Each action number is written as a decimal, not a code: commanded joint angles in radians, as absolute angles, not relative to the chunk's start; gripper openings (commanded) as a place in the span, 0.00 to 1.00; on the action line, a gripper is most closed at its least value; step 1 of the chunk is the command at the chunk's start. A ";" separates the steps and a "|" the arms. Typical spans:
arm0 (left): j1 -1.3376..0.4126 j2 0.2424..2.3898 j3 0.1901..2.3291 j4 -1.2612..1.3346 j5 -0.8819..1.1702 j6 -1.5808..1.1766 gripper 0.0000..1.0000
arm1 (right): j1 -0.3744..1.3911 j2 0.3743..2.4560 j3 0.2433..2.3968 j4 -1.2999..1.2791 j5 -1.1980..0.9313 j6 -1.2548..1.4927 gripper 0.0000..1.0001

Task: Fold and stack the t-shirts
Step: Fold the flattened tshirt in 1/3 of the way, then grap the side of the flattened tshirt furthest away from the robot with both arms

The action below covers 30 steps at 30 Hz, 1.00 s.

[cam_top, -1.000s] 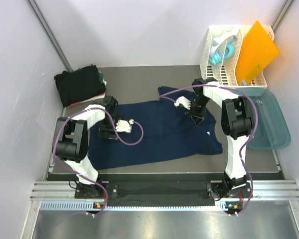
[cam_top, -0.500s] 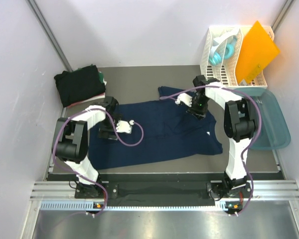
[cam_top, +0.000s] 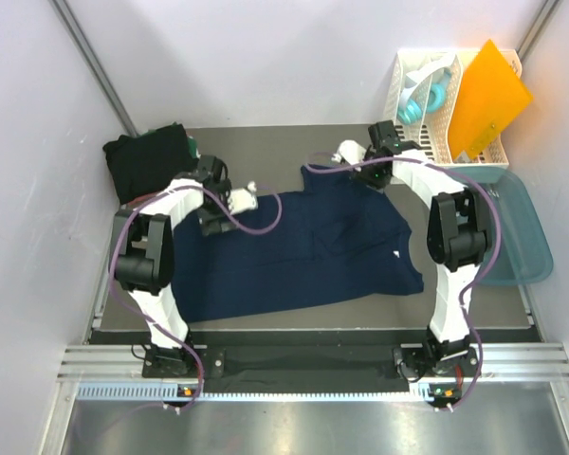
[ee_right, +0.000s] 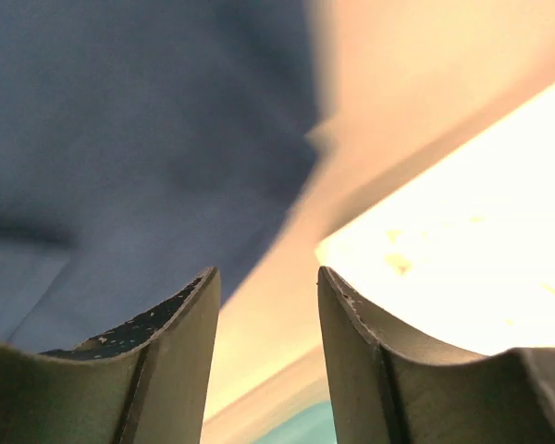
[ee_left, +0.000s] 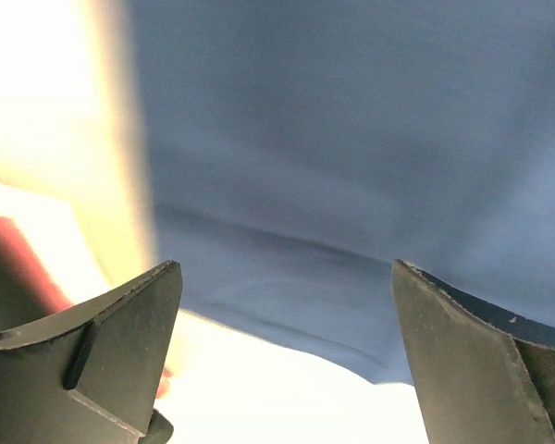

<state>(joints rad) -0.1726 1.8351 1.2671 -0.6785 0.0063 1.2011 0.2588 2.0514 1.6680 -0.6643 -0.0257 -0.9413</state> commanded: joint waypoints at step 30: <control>-0.192 1.836 1.339 -0.479 -0.118 0.977 0.99 | 0.298 2.407 2.091 -0.589 -0.247 -0.548 0.60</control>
